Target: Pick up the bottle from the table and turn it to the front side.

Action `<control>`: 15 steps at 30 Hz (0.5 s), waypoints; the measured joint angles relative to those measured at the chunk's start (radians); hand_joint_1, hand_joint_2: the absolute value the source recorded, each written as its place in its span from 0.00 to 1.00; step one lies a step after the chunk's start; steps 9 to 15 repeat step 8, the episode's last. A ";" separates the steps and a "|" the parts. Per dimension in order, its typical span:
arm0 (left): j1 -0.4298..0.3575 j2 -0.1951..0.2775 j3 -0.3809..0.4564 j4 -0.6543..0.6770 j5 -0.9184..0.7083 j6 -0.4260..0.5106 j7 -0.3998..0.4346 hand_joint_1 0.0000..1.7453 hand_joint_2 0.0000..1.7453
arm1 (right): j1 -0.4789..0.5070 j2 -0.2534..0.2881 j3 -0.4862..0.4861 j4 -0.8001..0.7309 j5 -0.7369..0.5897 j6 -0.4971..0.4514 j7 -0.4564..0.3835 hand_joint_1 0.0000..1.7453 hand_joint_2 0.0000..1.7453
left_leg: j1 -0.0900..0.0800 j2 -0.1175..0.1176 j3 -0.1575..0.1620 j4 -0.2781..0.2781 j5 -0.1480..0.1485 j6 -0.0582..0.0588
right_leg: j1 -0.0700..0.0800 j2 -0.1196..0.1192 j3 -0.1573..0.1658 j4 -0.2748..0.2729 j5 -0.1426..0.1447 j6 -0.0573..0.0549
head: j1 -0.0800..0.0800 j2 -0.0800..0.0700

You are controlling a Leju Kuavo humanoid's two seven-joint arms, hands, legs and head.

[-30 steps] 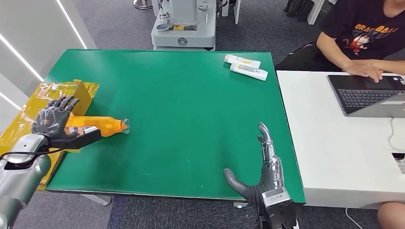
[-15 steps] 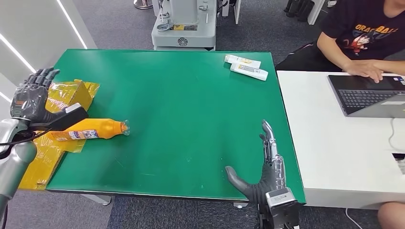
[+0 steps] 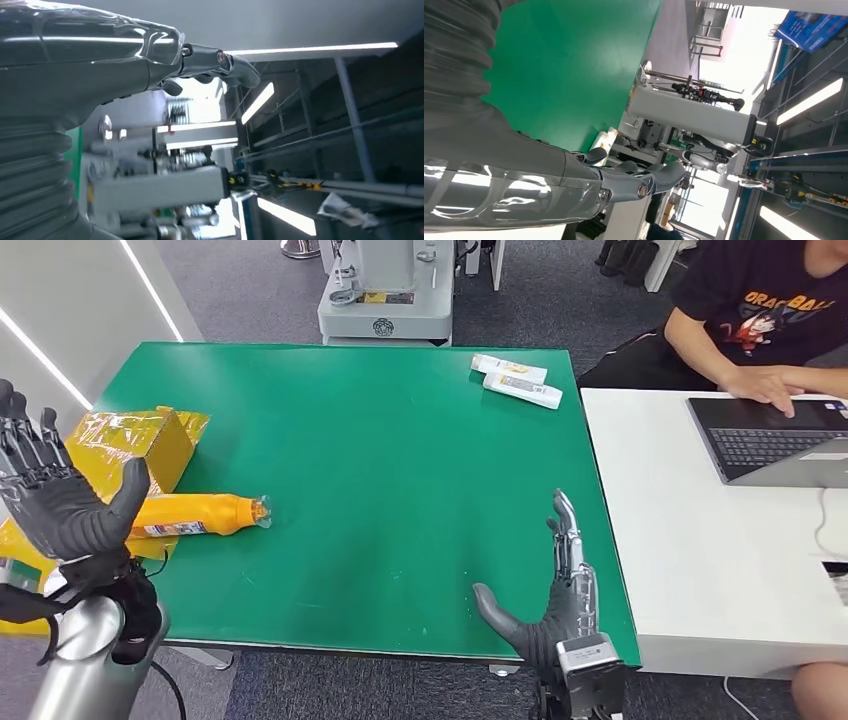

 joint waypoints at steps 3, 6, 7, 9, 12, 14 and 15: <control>0.024 -0.054 -0.029 -0.042 0.098 -0.059 0.031 0.00 1.00 | 0.000 0.000 0.000 0.000 0.007 -0.009 0.001 0.00 1.00 | 0.000 -0.001 0.000 0.000 0.000 0.000 | 0.000 -0.001 0.000 0.000 0.000 0.000 | 0.000 0.000; 0.035 -0.087 -0.050 -0.061 0.121 -0.077 0.039 0.00 1.00 | 0.000 0.000 0.000 0.000 0.011 -0.011 0.001 0.00 1.00 | 0.001 0.000 0.000 0.000 0.000 0.000 | 0.000 0.000 0.000 0.000 0.000 0.000 | 0.000 0.000; 0.035 -0.094 -0.054 -0.065 0.123 -0.077 0.039 0.00 1.00 | 0.000 0.000 0.000 0.000 0.011 -0.011 0.001 0.00 1.00 | 0.001 0.000 0.000 0.000 0.000 0.000 | 0.000 0.000 0.000 0.000 0.000 0.000 | 0.000 0.000; 0.036 -0.097 -0.055 -0.067 0.124 -0.078 0.039 0.00 1.00 | 0.000 0.000 0.000 0.000 0.011 -0.012 0.001 0.00 1.00 | 0.001 0.000 0.000 0.000 0.000 0.000 | 0.000 0.000 0.000 0.000 0.000 0.000 | 0.000 0.000; 0.036 -0.097 -0.055 -0.067 0.124 -0.078 0.039 0.00 1.00 | 0.000 0.000 0.000 0.000 0.011 -0.012 0.001 0.00 1.00 | 0.001 0.000 0.000 0.000 0.000 0.000 | 0.000 0.000 0.000 0.000 0.000 0.000 | 0.000 0.000; 0.036 -0.097 -0.055 -0.067 0.124 -0.078 0.039 0.00 1.00 | 0.000 0.000 0.000 0.000 0.011 -0.012 0.001 0.00 1.00 | 0.001 0.000 0.000 0.000 0.000 0.000 | 0.000 0.000 0.000 0.000 0.000 0.000 | 0.000 0.000; 0.036 -0.097 -0.055 -0.067 0.124 -0.078 0.039 0.00 1.00 | 0.000 0.000 0.000 0.000 0.011 -0.012 0.001 0.00 1.00 | 0.001 0.000 0.000 0.000 0.000 0.000 | 0.000 0.000 0.000 0.000 0.000 0.000 | 0.000 0.000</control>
